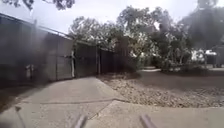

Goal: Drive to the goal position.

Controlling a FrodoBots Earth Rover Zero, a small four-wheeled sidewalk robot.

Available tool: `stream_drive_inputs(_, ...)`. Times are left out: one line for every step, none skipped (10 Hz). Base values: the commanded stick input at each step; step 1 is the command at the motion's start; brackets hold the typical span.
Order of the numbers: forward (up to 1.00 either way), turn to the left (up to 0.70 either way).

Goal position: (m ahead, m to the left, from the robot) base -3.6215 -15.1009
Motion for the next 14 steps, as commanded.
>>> stream_drive_inputs(0.00,-0.25)
stream_drive_inputs(0.00,-0.25)
stream_drive_inputs(0.00,-0.25)
stream_drive_inputs(0.00,-0.25)
stream_drive_inputs(0.00,-0.25)
stream_drive_inputs(0.00,-0.25)
stream_drive_inputs(0.00,-0.25)
stream_drive_inputs(0.00,-0.25)
stream_drive_inputs(0.00,-0.25)
stream_drive_inputs(0.00,-0.25)
stream_drive_inputs(0.00,-0.25)
stream_drive_inputs(0.00,-0.25)
stream_drive_inputs(0.00,-0.25)
stream_drive_inputs(0.00,-0.25)
